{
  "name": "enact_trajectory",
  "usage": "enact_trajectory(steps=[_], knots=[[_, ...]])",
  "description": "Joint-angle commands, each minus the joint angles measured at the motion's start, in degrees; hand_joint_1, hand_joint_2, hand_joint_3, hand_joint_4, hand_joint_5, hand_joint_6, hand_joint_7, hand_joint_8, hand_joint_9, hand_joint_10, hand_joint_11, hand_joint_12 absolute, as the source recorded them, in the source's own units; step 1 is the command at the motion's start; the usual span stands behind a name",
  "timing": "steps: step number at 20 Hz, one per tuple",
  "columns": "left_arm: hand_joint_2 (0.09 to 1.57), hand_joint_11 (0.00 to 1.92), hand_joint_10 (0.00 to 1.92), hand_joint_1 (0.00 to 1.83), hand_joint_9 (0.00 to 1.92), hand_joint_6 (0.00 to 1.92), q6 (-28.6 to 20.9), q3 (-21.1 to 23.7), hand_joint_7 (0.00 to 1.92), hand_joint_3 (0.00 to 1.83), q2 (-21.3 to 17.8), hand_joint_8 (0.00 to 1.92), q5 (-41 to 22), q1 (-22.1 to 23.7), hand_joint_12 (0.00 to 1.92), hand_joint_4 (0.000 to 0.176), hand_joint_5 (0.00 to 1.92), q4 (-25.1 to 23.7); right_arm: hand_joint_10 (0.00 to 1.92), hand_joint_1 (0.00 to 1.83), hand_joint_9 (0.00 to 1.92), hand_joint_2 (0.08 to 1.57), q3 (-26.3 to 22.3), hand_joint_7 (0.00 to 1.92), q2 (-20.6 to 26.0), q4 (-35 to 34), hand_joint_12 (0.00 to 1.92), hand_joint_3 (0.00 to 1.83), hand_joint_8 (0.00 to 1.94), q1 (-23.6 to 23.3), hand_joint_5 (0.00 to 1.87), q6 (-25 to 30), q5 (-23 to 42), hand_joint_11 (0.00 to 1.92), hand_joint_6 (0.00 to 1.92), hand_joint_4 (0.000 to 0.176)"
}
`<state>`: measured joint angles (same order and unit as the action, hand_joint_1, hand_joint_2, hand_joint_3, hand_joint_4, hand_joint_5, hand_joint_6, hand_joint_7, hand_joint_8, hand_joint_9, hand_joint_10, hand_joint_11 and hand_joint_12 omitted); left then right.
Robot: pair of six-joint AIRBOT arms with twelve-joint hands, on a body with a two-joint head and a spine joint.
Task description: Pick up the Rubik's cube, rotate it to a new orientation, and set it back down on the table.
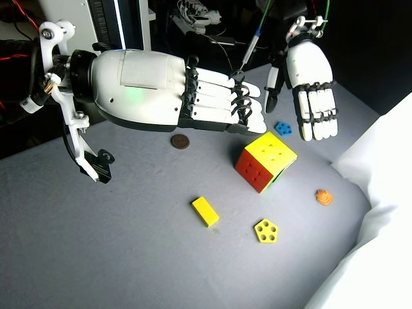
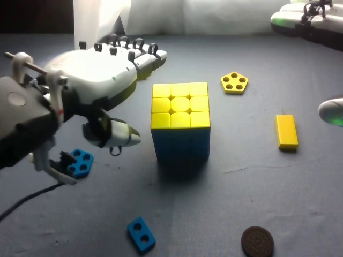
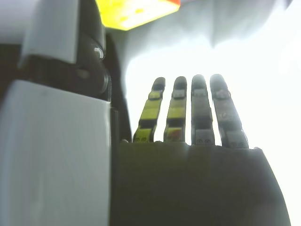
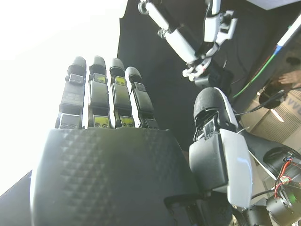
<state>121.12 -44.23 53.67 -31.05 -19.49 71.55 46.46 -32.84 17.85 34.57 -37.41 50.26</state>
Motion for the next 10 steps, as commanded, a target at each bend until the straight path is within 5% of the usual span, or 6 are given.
enact_trajectory(steps=[1, 10], knots=[[1.11, 0.0, 0.0, 1.03, 0.0, 0.0, 2.4, -0.23, 0.0, 0.0, 0.39, 0.0, -5.37, 1.24, 0.0, 0.0, 0.0, -0.46, 0.02, 0.0, 0.08, 1.26, -0.12, 0.08, 0.3, -2.14, 0.12, 0.0, 0.01, -0.38, 0.04, 0.11, 6.75, 0.0, 0.01, 0.0], [1.14, 0.0, 0.0, 0.96, 0.0, 0.0, 14.17, -0.7, 0.0, 0.01, 5.99, 0.0, -13.48, 5.05, 0.0, 0.0, 0.0, 15.82, 0.01, 0.0, 0.07, 1.28, -0.12, 0.08, 0.29, -2.14, 0.0, 0.01, 0.0, -0.38, 0.02, 0.11, 6.75, 0.0, 0.0, 0.0]])
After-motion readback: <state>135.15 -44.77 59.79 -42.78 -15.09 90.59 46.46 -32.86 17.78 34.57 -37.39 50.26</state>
